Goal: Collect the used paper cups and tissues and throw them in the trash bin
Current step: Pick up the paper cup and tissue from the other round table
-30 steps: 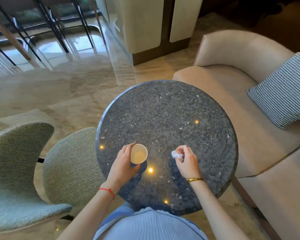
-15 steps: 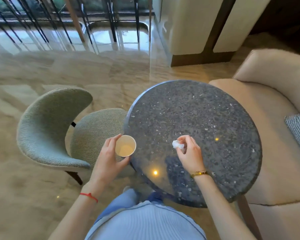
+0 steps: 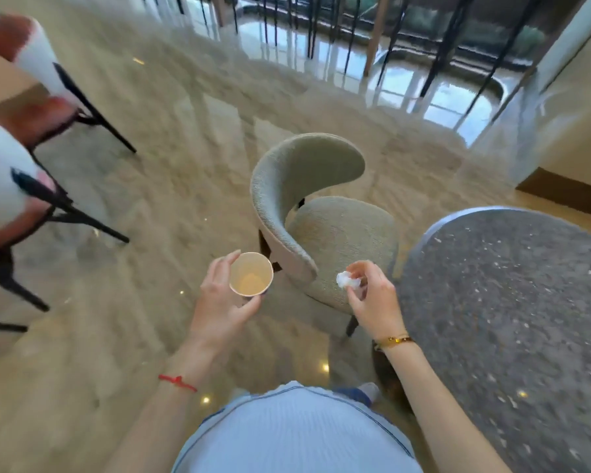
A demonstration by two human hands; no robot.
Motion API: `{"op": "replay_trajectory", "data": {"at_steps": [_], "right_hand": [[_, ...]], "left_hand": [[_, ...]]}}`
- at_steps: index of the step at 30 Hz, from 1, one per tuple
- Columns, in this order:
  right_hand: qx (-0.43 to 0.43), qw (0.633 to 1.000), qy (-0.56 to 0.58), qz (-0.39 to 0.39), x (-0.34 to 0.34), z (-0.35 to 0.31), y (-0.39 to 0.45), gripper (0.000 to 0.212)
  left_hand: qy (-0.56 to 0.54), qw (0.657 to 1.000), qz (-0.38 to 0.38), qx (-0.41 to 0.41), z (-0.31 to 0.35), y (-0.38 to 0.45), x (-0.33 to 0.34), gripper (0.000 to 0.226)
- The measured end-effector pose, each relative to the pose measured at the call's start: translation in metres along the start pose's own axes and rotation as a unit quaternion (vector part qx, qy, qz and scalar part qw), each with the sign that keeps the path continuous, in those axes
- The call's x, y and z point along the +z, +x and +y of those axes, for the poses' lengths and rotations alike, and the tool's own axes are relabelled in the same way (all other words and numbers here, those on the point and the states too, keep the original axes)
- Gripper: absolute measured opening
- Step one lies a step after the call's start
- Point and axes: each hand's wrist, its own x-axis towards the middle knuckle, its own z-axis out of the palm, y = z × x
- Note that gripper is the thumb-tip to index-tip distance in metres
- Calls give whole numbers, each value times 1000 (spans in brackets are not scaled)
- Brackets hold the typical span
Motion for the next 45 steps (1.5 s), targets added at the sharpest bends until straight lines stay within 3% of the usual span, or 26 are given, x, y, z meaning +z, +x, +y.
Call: {"op": "replay_trajectory", "data": {"at_steps": [7, 13, 22, 34, 41, 45], "right_hand": [[-118, 986, 45, -105, 135, -134, 26, 17], [-199, 949, 45, -240, 235, -224, 39, 21], [-333, 861, 22, -385, 386, -365, 56, 22], [-504, 713, 24, -486, 605, -610, 60, 23], [-550, 629, 43, -548, 709, -707, 18, 23], [-563, 598, 40, -570, 771, -750, -15, 24]], "left_hand": [[52, 984, 121, -118, -113, -42, -139, 76], [47, 942, 244, -223, -180, -83, -212, 79], [50, 850, 383, -358, -262, -123, -289, 79], [92, 703, 528, -468, -386, -124, -449, 75], [69, 622, 591, -508, -451, -149, -510, 77], [84, 595, 611, -517, -498, -170, -547, 76]]}}
